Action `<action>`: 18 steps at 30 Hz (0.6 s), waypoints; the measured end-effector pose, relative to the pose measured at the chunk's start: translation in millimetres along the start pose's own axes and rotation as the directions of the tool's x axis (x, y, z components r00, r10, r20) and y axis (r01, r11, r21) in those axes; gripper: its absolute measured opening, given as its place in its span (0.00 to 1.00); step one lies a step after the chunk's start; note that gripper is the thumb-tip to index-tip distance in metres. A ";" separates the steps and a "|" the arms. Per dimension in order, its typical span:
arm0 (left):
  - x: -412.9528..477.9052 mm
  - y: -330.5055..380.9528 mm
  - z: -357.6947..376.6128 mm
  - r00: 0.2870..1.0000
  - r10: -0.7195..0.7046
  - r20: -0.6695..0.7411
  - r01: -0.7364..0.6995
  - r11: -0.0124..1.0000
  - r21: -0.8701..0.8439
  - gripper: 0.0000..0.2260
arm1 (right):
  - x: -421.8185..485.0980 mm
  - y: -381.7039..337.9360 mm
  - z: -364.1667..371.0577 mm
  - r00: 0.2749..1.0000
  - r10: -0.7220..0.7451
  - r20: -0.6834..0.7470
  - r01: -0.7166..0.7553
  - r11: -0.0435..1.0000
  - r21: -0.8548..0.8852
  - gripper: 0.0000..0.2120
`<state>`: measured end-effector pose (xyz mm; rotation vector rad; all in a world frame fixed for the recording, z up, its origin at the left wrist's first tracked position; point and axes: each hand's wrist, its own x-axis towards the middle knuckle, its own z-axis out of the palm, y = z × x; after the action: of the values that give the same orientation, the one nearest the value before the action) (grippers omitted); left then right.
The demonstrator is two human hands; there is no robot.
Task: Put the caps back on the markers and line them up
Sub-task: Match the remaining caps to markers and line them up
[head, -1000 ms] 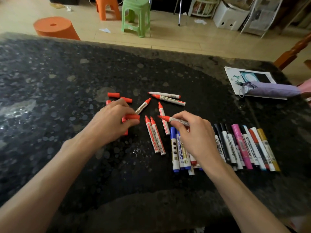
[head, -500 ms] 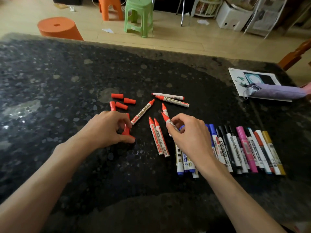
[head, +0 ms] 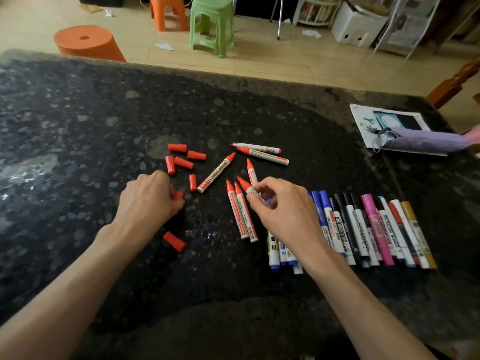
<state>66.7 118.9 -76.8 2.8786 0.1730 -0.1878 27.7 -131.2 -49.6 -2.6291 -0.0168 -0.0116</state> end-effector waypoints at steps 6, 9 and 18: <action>-2.7 15.7 -19.1 0.947 0.320 0.016 -0.279 0.848 -0.452 0.10 | 1.1 -4.7 0.4 0.990 -0.140 0.030 0.139 0.990 0.028 0.09; -4.5 21.4 -16.7 0.920 0.389 0.037 -0.314 0.793 -0.522 0.11 | 1.0 -3.6 0.7 0.985 -0.171 -0.009 0.171 0.985 -0.016 0.10; -10.3 33.1 -19.8 0.903 0.425 -0.055 -0.382 0.742 -0.551 0.08 | 0.0 -4.0 3.8 0.972 -0.223 -0.074 0.217 0.973 -0.081 0.13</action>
<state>63.2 91.1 -48.4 2.2494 -0.3634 -0.1325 27.7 -125.8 -50.9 -2.6827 -0.2844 -0.2015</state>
